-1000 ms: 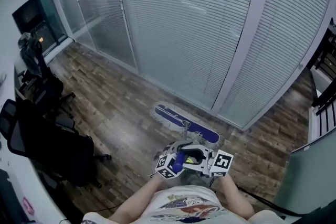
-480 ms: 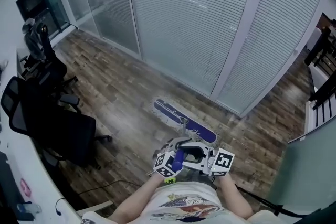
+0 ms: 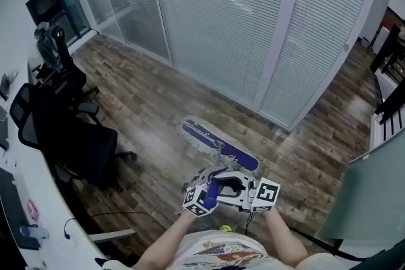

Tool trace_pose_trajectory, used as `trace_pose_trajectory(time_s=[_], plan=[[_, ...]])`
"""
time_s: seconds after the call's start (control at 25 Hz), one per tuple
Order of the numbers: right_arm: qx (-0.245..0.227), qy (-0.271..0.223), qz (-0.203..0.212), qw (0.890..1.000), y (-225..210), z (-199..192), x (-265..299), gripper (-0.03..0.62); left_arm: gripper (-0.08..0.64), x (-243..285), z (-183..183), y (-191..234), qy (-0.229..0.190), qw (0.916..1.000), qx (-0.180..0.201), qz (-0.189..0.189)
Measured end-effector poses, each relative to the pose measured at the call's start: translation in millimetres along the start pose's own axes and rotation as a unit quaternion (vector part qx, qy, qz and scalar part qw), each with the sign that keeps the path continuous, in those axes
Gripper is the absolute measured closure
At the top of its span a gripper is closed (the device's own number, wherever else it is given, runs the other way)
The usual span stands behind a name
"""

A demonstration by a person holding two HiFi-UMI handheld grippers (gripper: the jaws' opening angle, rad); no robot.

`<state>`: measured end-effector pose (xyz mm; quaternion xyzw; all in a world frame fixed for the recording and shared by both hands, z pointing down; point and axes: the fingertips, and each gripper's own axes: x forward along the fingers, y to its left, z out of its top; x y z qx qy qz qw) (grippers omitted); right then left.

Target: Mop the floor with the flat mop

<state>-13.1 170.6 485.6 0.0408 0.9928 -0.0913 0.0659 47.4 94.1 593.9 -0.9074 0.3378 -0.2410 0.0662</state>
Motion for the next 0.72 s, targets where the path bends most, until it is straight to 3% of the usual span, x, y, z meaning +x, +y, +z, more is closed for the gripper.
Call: trace_pose_trajectory(time_s=[0.2,0.72], plan=[[-0.009,0.012,-0.007,1.000,32,-21,-30,0.391,0.517,6,-3,-45,0.009,0.9998,0.017,-0.001],[-0.010,0.026,-0.016,0.999,55,-24,-55,0.391,0.515,10,7,-78,0.019,0.9996,0.020,-0.009]])
